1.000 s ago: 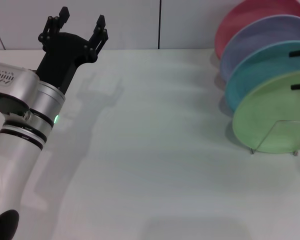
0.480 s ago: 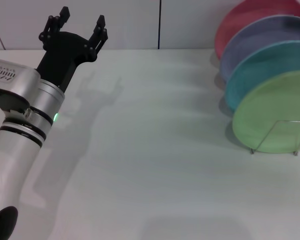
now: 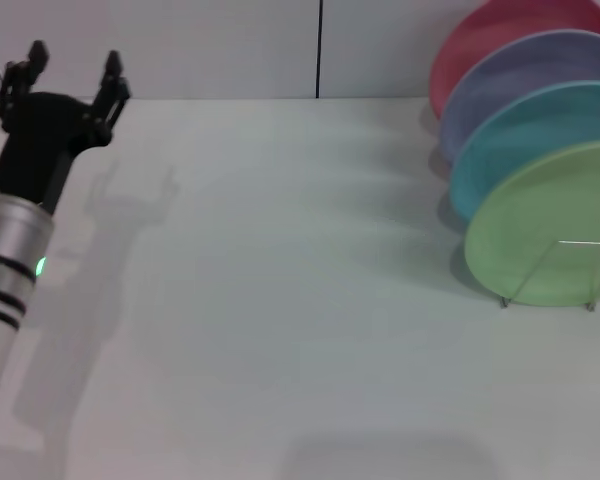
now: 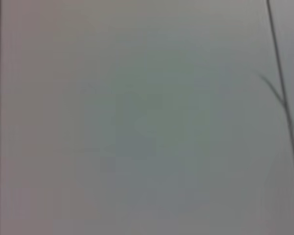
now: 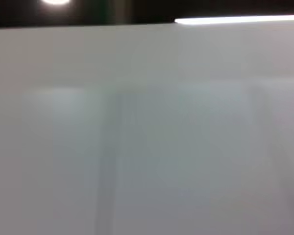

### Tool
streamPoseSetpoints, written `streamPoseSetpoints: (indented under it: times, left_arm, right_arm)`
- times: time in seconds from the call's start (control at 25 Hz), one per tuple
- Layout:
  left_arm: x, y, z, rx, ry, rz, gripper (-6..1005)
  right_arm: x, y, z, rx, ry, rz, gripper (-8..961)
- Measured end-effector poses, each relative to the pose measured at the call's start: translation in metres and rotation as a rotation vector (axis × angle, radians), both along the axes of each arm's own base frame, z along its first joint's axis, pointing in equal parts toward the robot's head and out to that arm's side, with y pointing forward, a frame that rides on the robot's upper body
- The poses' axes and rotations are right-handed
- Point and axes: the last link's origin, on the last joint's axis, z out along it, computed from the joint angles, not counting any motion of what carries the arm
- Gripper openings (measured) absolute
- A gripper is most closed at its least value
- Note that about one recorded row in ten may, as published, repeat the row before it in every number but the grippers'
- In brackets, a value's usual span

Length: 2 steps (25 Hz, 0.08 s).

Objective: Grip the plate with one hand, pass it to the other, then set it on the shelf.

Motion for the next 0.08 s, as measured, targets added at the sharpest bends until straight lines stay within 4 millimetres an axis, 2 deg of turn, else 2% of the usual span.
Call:
streamPoseSetpoints:
  times: [0.04,0.08]
  left_arm:
    - [-0.0075,-0.0036,0.002,0.007,-0.002,0.013,785]
    - [-0.0075,-0.0036,0.002,0.007,-0.002,0.013,785]
  right_arm:
    - [0.0329,-0.0197,-0.0246,0.041,0.12,-0.101,572]
    - [0.0329,-0.0197,-0.0246,0.041,0.12,-0.101,572]
